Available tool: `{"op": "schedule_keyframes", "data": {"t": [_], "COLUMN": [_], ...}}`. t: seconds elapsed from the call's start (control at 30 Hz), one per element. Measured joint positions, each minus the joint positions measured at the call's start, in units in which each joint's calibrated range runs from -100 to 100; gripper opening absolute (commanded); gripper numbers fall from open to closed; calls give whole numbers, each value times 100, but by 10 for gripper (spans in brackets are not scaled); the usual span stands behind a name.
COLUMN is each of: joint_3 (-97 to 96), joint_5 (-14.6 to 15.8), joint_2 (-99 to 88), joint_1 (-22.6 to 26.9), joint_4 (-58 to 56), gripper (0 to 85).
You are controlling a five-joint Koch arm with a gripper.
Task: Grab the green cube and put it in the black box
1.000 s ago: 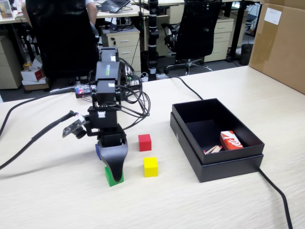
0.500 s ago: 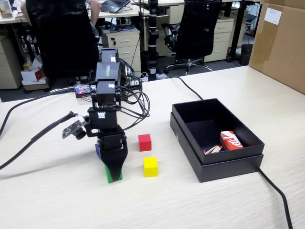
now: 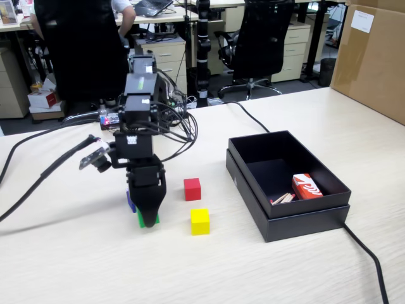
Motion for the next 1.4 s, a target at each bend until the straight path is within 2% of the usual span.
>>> {"op": "schedule_keyframes", "data": {"t": [0.37, 0.53, 0.7, 0.87, 1.0, 1.2, 1.4], "joint_3": [-1990, -2702, -2839, -2839, -2127, -1442, -1187], "joint_5": [127, 400, 684, 996, 1148, 1226, 1221], "joint_2": [-3353, -4945, -5489, -5528, -4790, -3107, -2460], "joint_1": [352, 879, 1324, 1851, 2173, 2286, 2227], "joint_4": [39, 39, 39, 39, 39, 39, 31], "gripper": [8, 8, 8, 9, 9, 9, 9]}}
